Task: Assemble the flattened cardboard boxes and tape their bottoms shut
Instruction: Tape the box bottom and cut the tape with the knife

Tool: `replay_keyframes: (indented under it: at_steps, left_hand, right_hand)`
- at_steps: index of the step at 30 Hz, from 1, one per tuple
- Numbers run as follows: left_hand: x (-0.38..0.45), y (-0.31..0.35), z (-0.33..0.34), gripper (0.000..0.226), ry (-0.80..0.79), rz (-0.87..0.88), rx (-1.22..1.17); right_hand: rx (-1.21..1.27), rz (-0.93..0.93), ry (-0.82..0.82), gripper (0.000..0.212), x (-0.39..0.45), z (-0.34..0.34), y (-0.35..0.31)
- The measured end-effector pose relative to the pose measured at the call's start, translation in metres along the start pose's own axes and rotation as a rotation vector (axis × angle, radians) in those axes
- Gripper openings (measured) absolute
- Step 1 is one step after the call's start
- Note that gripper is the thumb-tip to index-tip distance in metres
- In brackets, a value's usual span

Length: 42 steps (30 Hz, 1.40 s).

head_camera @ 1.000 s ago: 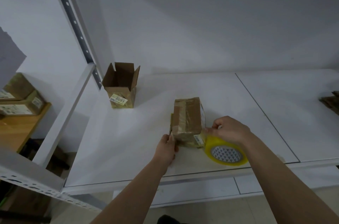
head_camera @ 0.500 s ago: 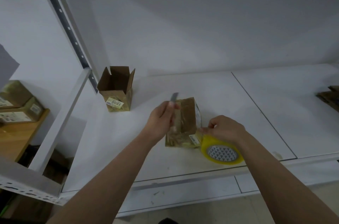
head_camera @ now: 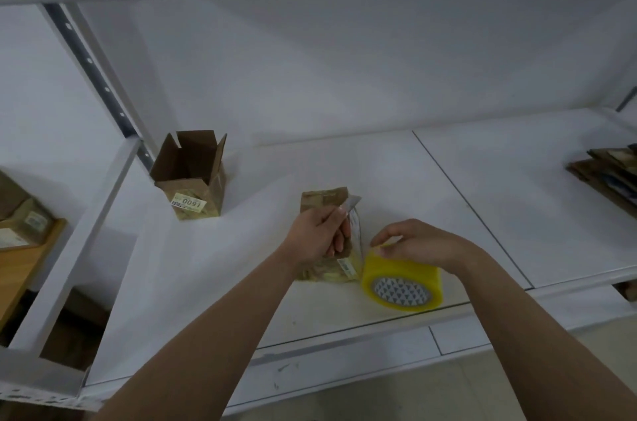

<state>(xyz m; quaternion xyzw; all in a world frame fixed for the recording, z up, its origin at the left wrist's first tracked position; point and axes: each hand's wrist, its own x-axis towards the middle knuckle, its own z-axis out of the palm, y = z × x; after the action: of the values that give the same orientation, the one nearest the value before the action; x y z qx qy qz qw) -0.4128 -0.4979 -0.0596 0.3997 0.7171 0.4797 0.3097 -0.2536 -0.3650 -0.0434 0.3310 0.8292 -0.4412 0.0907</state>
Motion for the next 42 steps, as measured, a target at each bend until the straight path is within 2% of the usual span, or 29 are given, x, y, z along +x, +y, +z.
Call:
replay_keyframes:
  at_steps: [3,5,7,9,15,18,21,23,27,30,34,37,39,42]
  left_hand:
    - [0.002,0.002,0.008,0.044,-0.017,0.011,0.042]
    - [0.001,0.003,0.017,0.046,-0.027,0.04,0.13]
    - [0.003,0.003,0.02,0.047,-0.021,0.075,0.206]
    - [0.008,0.002,0.018,0.046,-0.044,0.054,0.183]
    - [0.012,0.013,0.013,0.042,-0.285,-0.034,0.23]
    - [0.01,0.028,0.011,0.042,-0.435,-0.003,0.419]
    - [0.011,0.045,0.018,0.042,-0.522,0.031,0.716]
    - [0.012,0.051,0.028,0.042,-0.52,0.019,0.884]
    - [0.013,0.054,0.051,0.047,-0.412,-0.043,1.162]
    - [0.013,0.052,0.061,0.048,-0.372,-0.056,1.269]
    - [0.011,0.05,0.061,0.049,-0.36,-0.065,1.272]
    - [0.007,0.052,0.057,0.047,-0.375,-0.038,1.223]
    - [0.006,0.052,0.046,0.041,-0.415,-0.06,1.006]
    - [0.002,0.051,0.025,0.042,-0.394,-0.183,0.458]
  right_hand:
    - [-0.067,0.025,0.109,0.011,0.004,-0.003,0.014]
    - [-0.132,0.066,0.152,0.013,0.001,-0.008,0.02]
    - [-0.19,0.114,0.15,0.013,-0.003,-0.012,0.024]
    - [-0.279,0.172,0.133,0.015,-0.005,-0.013,0.027]
    - [-0.296,0.157,0.121,0.021,-0.007,-0.017,0.031]
    - [-0.232,0.137,0.127,0.019,-0.013,-0.02,0.033]
    - [-0.235,0.169,0.16,0.02,-0.013,-0.02,0.034]
    - [-0.245,0.172,0.174,0.021,-0.012,-0.018,0.033]
    - [-0.266,0.159,0.234,0.023,-0.014,-0.012,0.034]
    - [-0.313,0.138,0.292,0.03,-0.017,-0.006,0.035]
    - [-0.314,0.134,0.344,0.032,-0.023,-0.003,0.039]
    - [-0.193,0.159,0.383,0.027,-0.031,-0.009,0.048]
    - [-0.102,0.15,0.397,0.026,-0.035,-0.012,0.055]
    - [-0.039,0.136,0.43,0.029,-0.036,-0.013,0.063]
